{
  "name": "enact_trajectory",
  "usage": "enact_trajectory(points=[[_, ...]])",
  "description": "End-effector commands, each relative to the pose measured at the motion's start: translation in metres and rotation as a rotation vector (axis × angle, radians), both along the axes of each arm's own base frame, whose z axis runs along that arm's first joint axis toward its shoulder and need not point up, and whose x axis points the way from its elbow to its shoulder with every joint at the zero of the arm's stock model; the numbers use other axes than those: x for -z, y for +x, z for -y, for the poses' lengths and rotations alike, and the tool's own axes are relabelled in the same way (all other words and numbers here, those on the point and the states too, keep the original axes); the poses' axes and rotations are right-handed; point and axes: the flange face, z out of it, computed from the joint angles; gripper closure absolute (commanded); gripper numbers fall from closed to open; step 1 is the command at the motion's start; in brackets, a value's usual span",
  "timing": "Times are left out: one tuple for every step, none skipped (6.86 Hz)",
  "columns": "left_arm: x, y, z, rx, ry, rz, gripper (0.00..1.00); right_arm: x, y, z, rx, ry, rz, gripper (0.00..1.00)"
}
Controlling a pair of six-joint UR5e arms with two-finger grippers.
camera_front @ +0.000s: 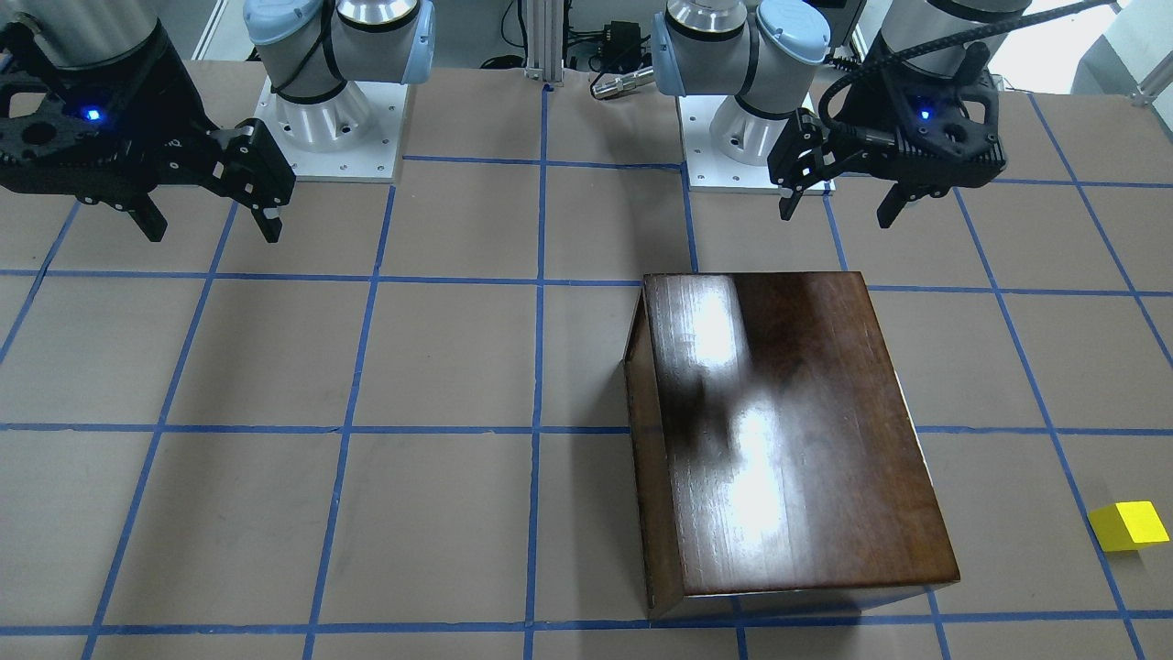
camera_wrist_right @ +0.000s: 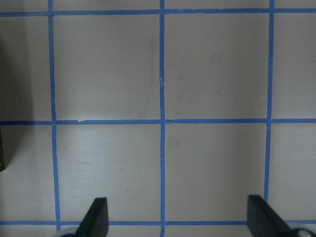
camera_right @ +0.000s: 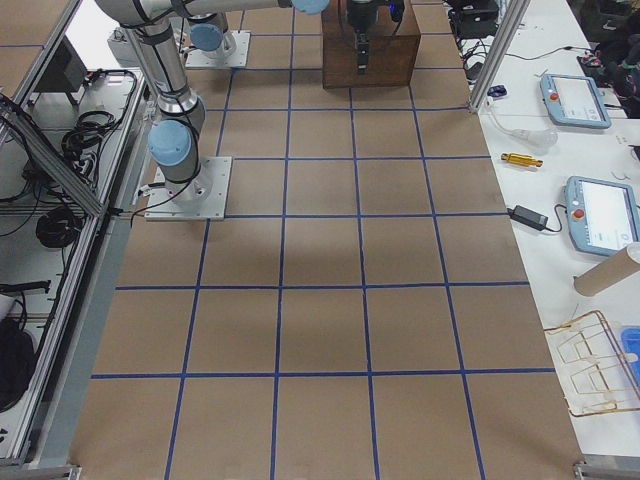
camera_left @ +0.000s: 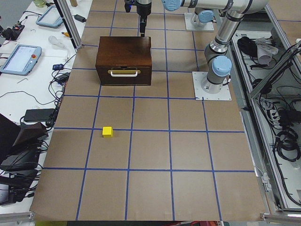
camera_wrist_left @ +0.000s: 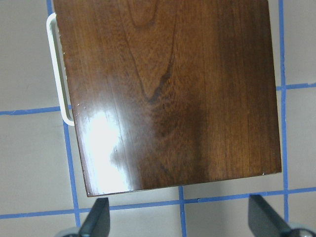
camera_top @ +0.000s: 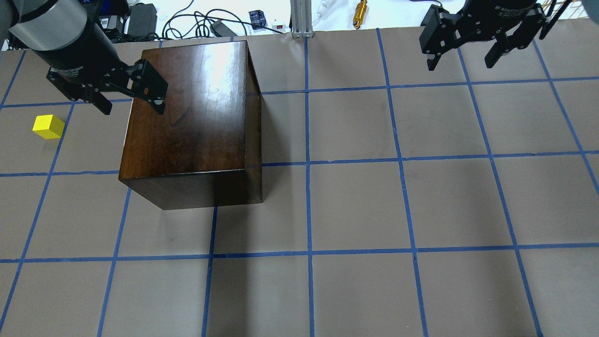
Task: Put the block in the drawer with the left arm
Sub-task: 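Move the left gripper off the cabinet top toward the white drawer handle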
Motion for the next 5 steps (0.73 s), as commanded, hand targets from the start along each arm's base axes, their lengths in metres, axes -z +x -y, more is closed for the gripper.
enact_trajectory(points=[[0.0038, 0.0003, 0.0034, 0.001, 0.010, -0.003, 0.00, 0.0003, -0.0005, 0.0004, 0.001, 0.000, 0.001, 0.00], [0.0028, 0.0003, 0.0019, 0.001, 0.011, -0.002, 0.00, -0.0005, 0.0003, -0.0004, 0.000, -0.001, 0.001, 0.00], [0.0046, 0.0006, 0.0007, 0.001, 0.024, 0.001, 0.00, -0.0005, -0.0006, -0.0002, 0.001, -0.001, 0.000, 0.00], [0.0089, -0.0013, -0.0014, 0.002, 0.055, -0.005, 0.00, 0.0003, 0.0003, 0.0002, 0.000, 0.000, 0.001, 0.00], [0.0064, -0.0020, -0.0027, 0.004, 0.053, -0.003, 0.00, 0.0003, 0.0003, 0.0002, 0.000, 0.000, 0.002, 0.00]])
